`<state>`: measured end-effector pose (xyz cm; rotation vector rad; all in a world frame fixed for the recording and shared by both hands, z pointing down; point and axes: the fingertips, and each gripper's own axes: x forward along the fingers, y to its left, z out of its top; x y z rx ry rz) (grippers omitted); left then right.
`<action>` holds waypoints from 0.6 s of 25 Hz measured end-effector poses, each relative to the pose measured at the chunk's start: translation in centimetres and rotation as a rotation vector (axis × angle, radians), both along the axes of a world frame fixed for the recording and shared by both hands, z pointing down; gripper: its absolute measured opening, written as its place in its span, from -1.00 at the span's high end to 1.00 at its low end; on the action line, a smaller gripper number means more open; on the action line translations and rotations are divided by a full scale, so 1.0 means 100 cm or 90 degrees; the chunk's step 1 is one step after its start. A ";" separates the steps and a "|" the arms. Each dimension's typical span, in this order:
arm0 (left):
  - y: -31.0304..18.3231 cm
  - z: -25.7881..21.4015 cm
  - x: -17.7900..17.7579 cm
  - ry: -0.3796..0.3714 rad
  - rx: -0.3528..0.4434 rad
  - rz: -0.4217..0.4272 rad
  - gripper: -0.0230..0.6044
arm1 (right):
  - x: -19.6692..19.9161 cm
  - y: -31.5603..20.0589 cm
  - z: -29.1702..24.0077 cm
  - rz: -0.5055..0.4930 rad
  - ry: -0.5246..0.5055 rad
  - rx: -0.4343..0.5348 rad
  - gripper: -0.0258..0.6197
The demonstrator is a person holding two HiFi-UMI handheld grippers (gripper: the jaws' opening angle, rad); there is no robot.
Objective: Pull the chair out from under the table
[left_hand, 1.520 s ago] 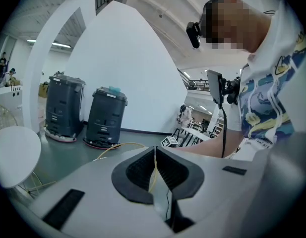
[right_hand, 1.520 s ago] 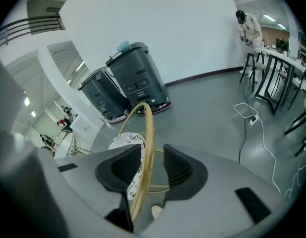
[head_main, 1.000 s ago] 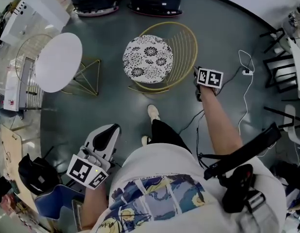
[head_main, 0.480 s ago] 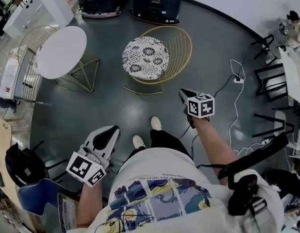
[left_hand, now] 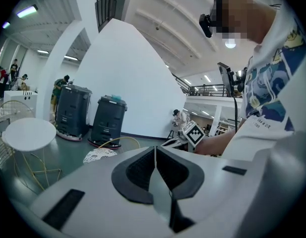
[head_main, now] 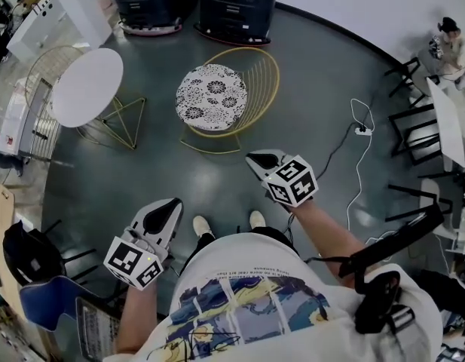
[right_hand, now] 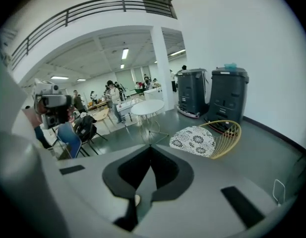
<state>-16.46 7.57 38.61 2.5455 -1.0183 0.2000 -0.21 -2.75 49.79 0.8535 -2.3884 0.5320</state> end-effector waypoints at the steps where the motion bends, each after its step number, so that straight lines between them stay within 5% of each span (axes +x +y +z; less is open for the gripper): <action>1: -0.001 0.000 0.015 -0.002 -0.004 0.000 0.87 | 0.005 0.005 -0.006 -0.022 -0.003 0.007 0.89; 9: 0.004 -0.019 0.149 0.008 -0.003 -0.002 0.87 | 0.070 0.043 -0.038 -0.149 -0.031 0.045 0.89; 15: 0.022 -0.011 0.216 -0.003 -0.025 -0.012 0.87 | 0.120 0.065 -0.045 -0.195 -0.050 0.058 0.89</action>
